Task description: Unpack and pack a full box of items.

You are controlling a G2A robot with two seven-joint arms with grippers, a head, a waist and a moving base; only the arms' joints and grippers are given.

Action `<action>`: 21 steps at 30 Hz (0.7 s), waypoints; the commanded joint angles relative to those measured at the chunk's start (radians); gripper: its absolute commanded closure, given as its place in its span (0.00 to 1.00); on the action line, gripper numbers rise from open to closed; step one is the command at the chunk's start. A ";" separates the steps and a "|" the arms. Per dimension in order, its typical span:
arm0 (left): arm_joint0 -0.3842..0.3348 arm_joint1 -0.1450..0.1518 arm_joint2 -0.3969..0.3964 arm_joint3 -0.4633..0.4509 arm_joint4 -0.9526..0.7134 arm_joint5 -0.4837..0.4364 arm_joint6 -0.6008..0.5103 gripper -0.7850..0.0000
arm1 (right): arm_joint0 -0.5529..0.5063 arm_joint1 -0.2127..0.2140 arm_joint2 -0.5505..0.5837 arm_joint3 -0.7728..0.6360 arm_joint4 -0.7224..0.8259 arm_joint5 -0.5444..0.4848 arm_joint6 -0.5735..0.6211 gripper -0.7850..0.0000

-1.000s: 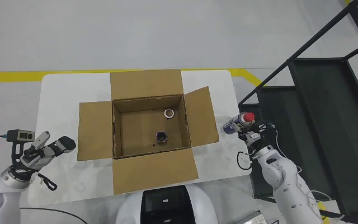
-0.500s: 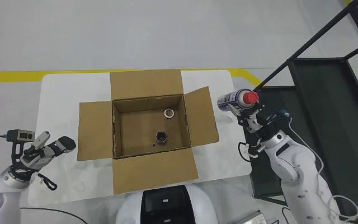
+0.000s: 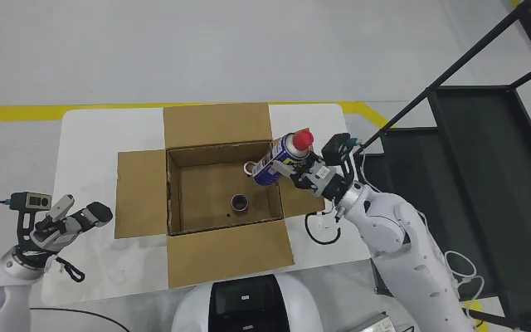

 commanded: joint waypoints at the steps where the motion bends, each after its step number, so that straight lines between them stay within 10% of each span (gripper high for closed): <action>1: 0.000 0.000 0.000 0.000 0.000 0.000 0.000 0.00 | 0.028 -0.002 -0.039 0.013 0.019 0.012 0.053 1.00; 21: 0.000 0.000 0.000 0.000 0.000 0.000 0.000 0.00 | 0.052 -0.004 -0.059 0.016 0.021 0.028 0.083 1.00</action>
